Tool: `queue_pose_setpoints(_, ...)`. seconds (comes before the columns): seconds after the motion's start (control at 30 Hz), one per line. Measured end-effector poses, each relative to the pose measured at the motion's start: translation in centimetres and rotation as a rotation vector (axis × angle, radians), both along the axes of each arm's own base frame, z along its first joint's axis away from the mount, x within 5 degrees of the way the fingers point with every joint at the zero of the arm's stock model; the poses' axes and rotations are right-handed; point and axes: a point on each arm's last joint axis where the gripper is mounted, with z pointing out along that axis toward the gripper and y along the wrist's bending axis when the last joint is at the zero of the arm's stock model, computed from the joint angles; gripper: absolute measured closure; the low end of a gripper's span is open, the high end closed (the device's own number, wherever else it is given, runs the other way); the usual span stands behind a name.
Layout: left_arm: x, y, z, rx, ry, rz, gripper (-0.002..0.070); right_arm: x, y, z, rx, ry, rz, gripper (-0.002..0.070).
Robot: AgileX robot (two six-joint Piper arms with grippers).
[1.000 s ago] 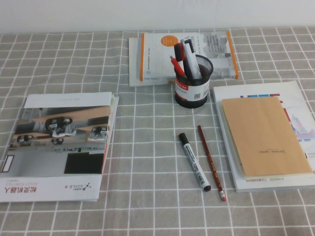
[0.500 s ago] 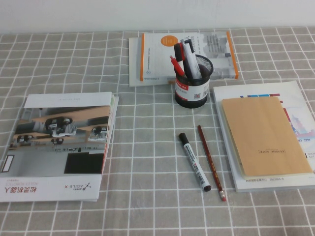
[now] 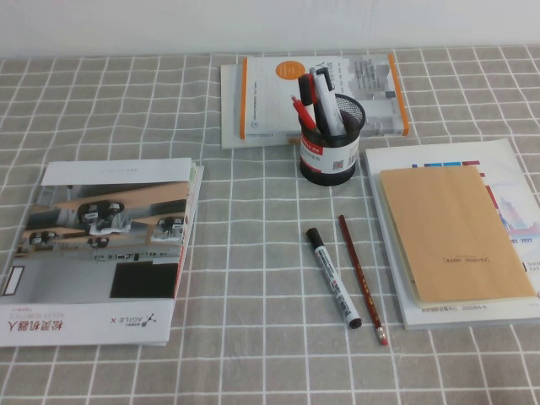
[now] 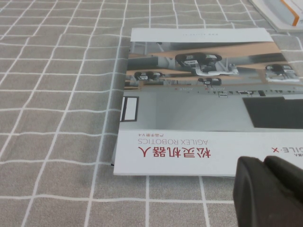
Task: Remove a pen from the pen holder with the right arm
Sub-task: 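Take a marker out of the pen holder and lay it on the table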
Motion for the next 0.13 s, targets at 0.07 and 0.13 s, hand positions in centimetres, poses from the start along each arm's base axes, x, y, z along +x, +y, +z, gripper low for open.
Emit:
queue_pose_setpoints(0.07,0.00,0.00,0.00,0.000,0.000,0.000,0.0678,0.00,0.00,0.00,0.000,0.000,0.000,0.0688)
queue_pose_setpoints(0.13,0.00,0.00,0.00,0.000,0.000,0.000,0.0678,0.00,0.00,0.00,0.000,0.000,0.000,0.0688)
